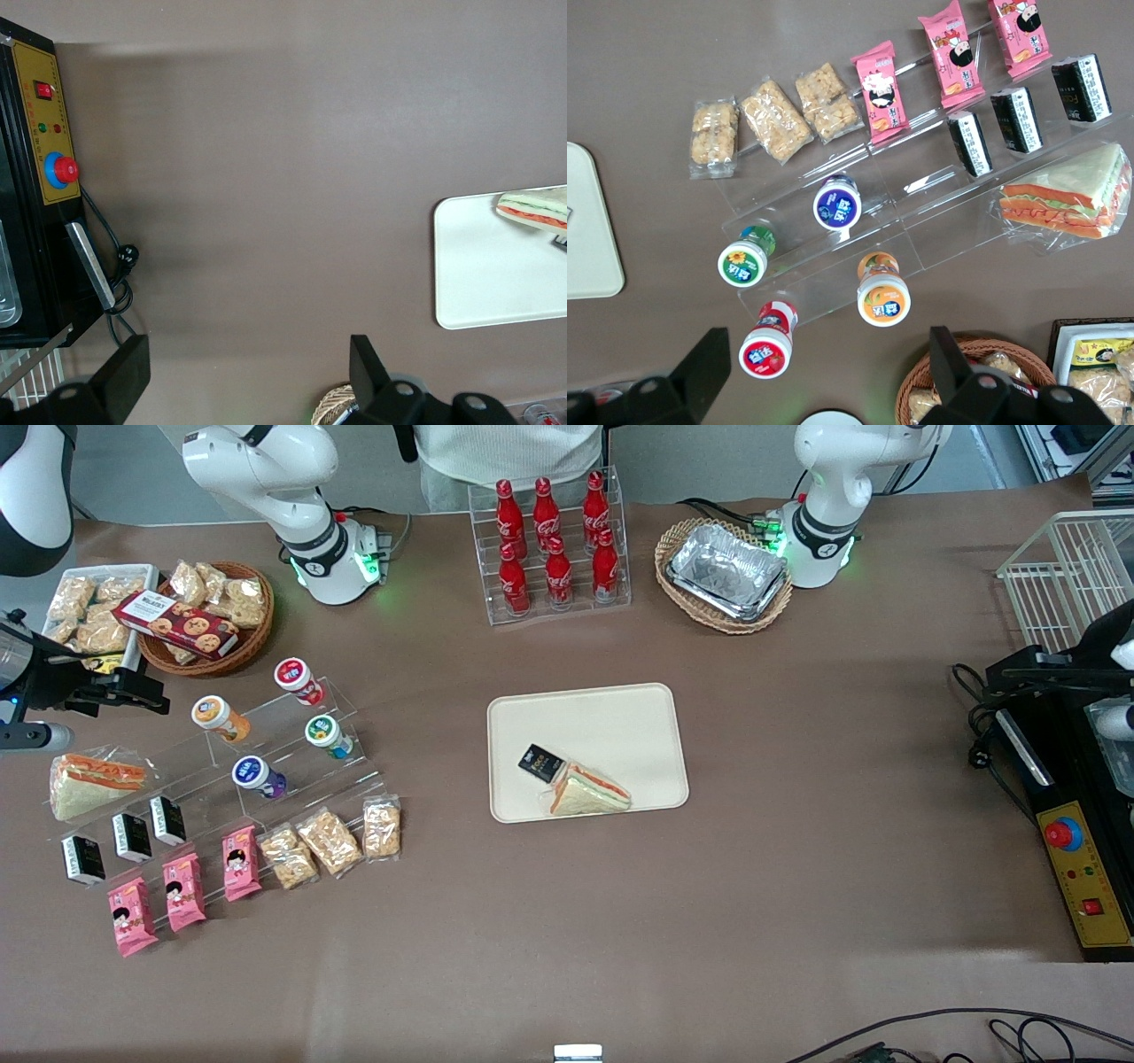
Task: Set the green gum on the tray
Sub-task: 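Move the right gripper over the green-labelled gum bottle on the rack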
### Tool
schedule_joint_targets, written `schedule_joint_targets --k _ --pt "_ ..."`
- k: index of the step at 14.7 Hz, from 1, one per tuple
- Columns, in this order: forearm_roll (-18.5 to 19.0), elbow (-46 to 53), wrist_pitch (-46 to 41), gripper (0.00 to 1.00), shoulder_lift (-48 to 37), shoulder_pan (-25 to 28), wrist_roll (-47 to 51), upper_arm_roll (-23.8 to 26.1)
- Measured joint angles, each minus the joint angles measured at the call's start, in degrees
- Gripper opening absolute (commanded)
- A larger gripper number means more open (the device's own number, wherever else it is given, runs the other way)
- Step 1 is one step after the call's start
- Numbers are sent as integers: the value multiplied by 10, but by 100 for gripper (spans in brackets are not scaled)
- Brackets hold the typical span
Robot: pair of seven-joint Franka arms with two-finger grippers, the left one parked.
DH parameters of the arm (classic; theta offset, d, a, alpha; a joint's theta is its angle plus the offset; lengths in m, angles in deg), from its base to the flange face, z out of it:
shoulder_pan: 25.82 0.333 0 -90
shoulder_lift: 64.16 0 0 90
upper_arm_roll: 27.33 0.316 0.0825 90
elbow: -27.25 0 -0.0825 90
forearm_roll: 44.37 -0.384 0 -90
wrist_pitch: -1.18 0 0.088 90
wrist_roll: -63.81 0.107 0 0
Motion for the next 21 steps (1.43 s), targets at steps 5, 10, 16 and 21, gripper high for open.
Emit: schedule_joint_targets --k 5,10,16,21 --pt "0 0 -2 100 3 9 0 2" --pt "-2 -8 1 100 7 14 23 42" --pt "-2 -128 93 100 -54 25 144 140" --pt "-6 -233 160 100 -117 22 143 137"
